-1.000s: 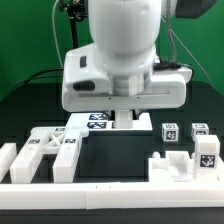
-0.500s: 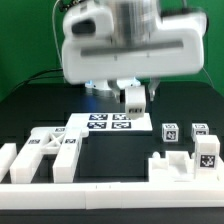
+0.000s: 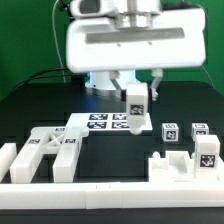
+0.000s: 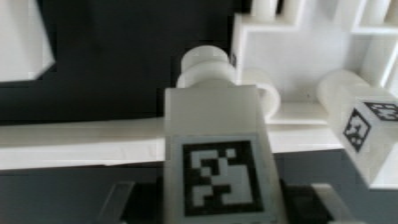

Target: Assemble chair

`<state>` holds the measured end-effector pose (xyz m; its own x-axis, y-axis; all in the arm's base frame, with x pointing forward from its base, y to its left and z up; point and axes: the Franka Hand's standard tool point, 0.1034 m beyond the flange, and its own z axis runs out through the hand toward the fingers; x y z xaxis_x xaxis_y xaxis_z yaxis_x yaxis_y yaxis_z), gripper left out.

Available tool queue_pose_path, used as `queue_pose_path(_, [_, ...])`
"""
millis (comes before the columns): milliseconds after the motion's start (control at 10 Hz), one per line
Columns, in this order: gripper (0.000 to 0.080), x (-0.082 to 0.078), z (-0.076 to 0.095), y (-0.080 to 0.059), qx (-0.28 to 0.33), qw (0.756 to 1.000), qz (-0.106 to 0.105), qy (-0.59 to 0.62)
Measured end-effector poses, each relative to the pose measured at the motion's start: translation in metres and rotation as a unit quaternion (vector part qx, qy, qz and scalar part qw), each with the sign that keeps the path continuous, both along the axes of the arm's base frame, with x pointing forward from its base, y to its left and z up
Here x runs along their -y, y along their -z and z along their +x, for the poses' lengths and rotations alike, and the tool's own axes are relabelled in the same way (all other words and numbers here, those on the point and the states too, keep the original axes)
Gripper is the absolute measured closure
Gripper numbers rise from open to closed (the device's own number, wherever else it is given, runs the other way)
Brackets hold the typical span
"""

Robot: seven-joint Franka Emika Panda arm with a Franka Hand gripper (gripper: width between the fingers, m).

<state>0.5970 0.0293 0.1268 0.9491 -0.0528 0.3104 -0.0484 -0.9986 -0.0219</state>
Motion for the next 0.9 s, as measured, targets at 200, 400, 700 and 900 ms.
queue_pose_path(200, [0.0514,-0.011,0.013,-0.003,0.095,0.995,-0.013,-0.005])
queue_pose_path(400, [0.0514,-0.012,0.019,0.012,0.192,0.981,-0.036,-0.011])
queue_pose_path(700, [0.0514,-0.012,0.011,0.028,0.148,0.988,-0.034,-0.012])
queue_pose_path(900, [0.0514,-0.014,0.016,0.032,0.126,0.992,-0.029,-0.013])
